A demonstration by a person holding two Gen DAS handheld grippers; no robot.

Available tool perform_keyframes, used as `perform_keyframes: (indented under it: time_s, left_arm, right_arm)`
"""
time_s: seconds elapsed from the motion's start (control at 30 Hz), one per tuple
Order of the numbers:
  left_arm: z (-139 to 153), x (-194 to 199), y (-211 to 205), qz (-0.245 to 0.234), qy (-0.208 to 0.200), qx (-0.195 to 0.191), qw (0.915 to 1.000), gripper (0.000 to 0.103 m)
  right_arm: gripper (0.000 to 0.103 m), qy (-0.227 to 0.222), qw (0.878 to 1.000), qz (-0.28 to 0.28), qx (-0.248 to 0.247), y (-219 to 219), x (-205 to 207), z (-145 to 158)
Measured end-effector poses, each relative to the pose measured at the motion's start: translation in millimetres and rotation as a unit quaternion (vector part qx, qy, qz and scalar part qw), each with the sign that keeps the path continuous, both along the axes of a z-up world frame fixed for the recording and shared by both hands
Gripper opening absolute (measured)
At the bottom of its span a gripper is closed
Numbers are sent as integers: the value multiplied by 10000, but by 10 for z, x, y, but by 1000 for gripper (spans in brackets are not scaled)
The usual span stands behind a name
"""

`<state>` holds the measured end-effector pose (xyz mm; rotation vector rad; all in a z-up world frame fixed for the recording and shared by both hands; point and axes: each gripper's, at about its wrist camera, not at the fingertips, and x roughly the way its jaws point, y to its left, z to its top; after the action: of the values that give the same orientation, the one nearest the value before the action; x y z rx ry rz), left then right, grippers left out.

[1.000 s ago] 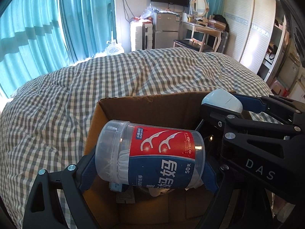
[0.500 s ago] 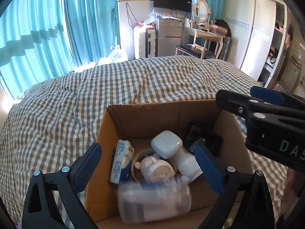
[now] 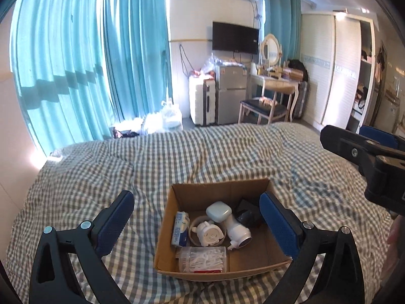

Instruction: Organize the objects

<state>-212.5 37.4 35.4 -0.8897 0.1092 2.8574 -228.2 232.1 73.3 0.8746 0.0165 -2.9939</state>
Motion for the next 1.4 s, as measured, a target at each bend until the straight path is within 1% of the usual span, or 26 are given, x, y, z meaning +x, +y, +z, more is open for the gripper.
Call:
perform_keyframes:
  time_s: [0.13, 0.23, 0.37, 0.5, 0.67, 0.73, 0.83, 0.9, 1.0, 1.03, 1.1, 1.17, 1.23, 1.27, 1.33, 1.4]
  left_arm:
    - [334, 322, -55, 38, 376, 29, 9993, 102]
    - [542, 554, -80, 107, 615, 32, 9980, 103]
    - [775, 859, -128, 157, 888, 43, 9959, 103]
    - [958, 1157, -183, 196, 1136, 51, 9933, 103]
    - [1032, 1411, -248, 254, 1305, 133, 9910, 103]
    - [1006, 1506, -270, 259, 1358, 194, 9902, 103]
    - [876, 1619, -297, 315, 1363, 334, 9896, 103]
    - [751, 1658, -302, 345, 1373, 337, 9894, 103]
    - [532, 1699, -342, 399, 1395, 381, 9887, 103]
    - [461, 1687, -369, 408, 1353, 438, 9890, 103]
    - [263, 1671, -406, 451, 1278, 507, 9895, 103]
    - [111, 1642, -405, 508, 1284, 386, 9897, 103]
    - [-62, 1629, -412, 685, 1288, 254, 9890, 103]
    - [-129, 1622, -419, 689, 1224, 273, 9897, 103]
    - [-241, 1609, -440, 554, 1033, 439, 9921, 103]
    - [-297, 1598, -451, 534, 978, 398, 9930, 103]
  right_arm:
    - [97, 427, 9991, -33, 70, -41, 436, 359]
    - [98, 659, 9978, -46, 58, -48, 668, 592]
    - [99, 986, 9951, -71, 81, -16, 1044, 820]
    - [100, 1178, 9930, -107, -17, 56, 1345, 936]
    - [100, 1426, 9896, -174, 56, 102, 1631, 943]
    - [100, 1525, 9880, -187, 129, 90, 1714, 898]
    - [101, 1740, 9840, -361, 145, 104, 1834, 733]
    - [101, 1635, 9861, -252, 121, 103, 1818, 570]
    - [101, 1479, 9887, -248, 81, 92, 1739, 272]
    - [101, 1478, 9886, -257, 84, 87, 1726, 173]
    - [101, 1627, 9860, -331, 142, 85, 1761, -7]
    - [101, 1660, 9855, -288, 194, 76, 1766, -116]
    - [101, 1634, 9861, -226, 192, 51, 1754, -232]
    - [101, 1612, 9865, -212, 190, 40, 1740, -284]
    - [101, 1598, 9868, -157, 200, -11, 1736, -408]
    - [101, 1527, 9878, -172, 264, -42, 1722, -509]
